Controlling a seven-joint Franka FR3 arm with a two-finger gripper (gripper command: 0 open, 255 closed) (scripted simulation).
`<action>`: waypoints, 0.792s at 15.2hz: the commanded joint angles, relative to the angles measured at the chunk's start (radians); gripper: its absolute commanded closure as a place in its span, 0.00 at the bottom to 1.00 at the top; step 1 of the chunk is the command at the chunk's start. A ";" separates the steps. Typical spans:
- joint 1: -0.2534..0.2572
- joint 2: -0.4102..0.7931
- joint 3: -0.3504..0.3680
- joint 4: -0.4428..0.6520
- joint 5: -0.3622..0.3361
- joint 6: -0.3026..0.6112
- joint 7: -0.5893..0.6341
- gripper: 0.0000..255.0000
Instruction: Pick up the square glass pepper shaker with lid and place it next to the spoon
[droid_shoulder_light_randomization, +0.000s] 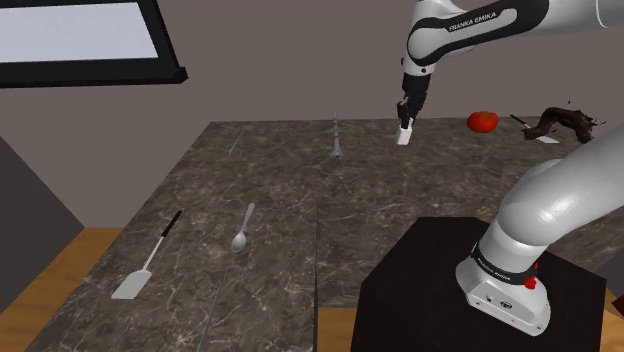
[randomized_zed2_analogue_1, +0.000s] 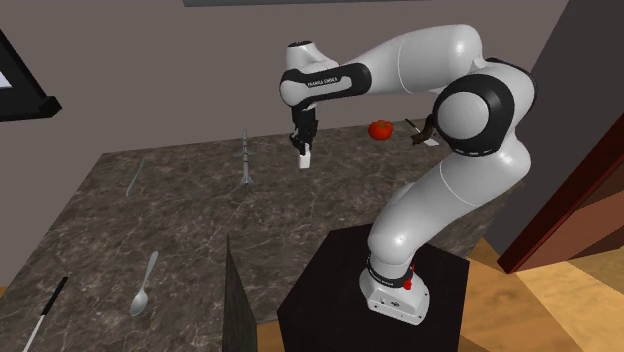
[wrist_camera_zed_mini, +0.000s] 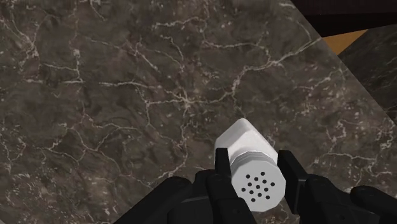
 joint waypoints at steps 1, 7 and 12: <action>0.001 -0.004 0.002 0.027 0.002 -0.031 -0.001 1.00; 0.003 -0.013 0.009 0.100 0.006 -0.114 -0.004 1.00; 0.043 0.000 0.079 0.110 0.040 -0.117 0.091 1.00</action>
